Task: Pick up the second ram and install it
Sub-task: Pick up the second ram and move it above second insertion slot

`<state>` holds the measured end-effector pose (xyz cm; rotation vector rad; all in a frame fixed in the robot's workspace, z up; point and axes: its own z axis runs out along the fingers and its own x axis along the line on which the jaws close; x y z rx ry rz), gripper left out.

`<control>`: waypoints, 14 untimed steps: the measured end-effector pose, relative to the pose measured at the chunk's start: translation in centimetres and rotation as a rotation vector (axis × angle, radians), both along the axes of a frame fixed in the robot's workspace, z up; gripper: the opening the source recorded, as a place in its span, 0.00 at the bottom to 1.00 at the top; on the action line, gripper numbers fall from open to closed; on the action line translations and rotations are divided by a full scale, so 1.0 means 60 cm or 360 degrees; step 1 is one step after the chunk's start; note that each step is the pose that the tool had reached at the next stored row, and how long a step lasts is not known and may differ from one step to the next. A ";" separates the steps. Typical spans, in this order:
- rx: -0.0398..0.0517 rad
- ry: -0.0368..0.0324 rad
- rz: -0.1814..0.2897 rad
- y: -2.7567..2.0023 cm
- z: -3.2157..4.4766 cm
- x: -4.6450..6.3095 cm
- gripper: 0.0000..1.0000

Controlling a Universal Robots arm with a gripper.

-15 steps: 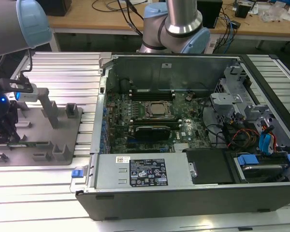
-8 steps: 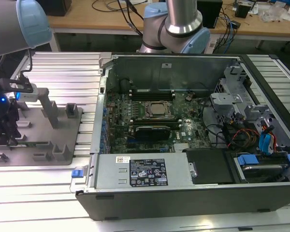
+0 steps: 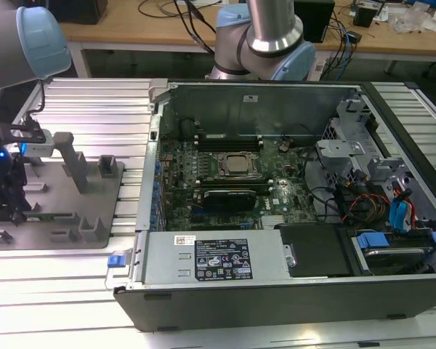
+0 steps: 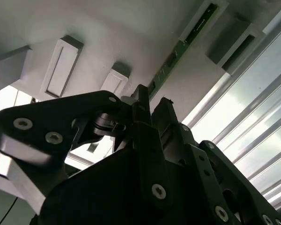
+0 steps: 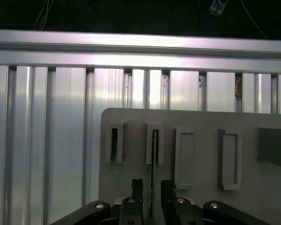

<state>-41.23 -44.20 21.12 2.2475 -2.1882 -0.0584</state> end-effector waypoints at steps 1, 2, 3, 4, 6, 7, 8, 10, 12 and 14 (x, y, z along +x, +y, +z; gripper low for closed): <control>0.0000 -0.0003 0.0002 0.0020 -0.002 0.000 0.28; 0.0000 -0.0005 0.0003 0.0026 -0.004 0.000 0.28; 0.0000 -0.0005 0.0003 0.0034 -0.006 0.000 0.28; 0.0000 -0.0005 0.0003 0.0035 -0.006 0.000 0.28; 0.0000 -0.0005 0.0003 0.0036 -0.006 0.000 0.28; 0.0000 -0.0005 0.0003 0.0036 -0.006 0.000 0.28; 0.0000 -0.0005 0.0003 0.0037 -0.006 0.000 0.28; 0.0000 -0.0005 0.0003 0.0037 -0.006 0.000 0.26; 0.0000 -0.0005 0.0003 0.0039 -0.006 0.000 0.19; 0.0000 -0.0005 0.0003 0.0039 -0.006 0.000 0.19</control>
